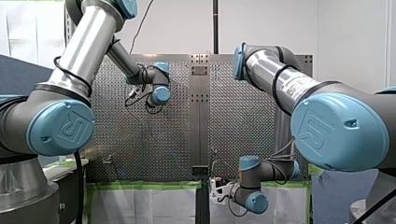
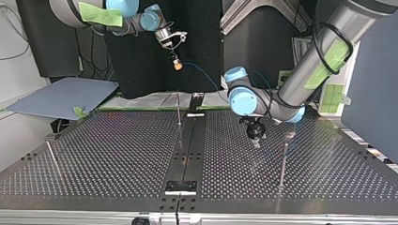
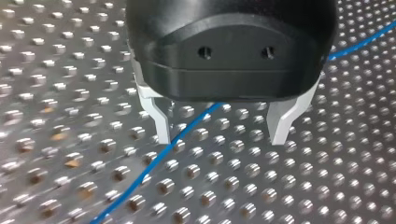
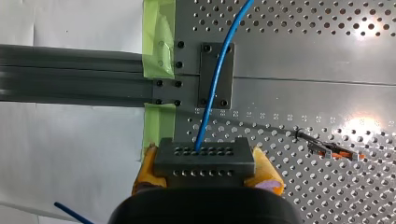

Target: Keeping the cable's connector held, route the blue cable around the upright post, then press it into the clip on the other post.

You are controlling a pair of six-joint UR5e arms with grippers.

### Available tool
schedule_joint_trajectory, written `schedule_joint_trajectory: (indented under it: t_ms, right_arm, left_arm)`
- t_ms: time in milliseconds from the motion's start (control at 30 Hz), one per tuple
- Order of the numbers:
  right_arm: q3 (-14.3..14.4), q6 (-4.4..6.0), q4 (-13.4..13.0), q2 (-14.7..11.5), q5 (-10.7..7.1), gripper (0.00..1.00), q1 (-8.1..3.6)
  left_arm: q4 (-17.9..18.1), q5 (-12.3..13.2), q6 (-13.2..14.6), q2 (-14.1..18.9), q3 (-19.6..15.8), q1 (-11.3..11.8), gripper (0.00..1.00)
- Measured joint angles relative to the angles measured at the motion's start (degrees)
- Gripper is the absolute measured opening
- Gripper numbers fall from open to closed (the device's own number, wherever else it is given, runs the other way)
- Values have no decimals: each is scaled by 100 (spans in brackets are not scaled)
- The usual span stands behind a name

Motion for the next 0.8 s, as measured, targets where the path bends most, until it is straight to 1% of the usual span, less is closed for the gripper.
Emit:
schedule_joint_trajectory:
  t_ms: [167,333,533,800]
  right_arm:
    - [1,0,0,-1,0,0,5]
    - [0,0,0,1,2,0,11]
    - [0,0,5,2,8,0,10]
    - [1,0,9,2,21,0,11]
  left_arm:
    - [-3,-35,6,-249,0,-27,99]
    - [3,-159,25,-428,1,-25,99]
    - [5,-316,69,-457,1,-5,99]
    - [7,-460,74,-460,0,-24,99]
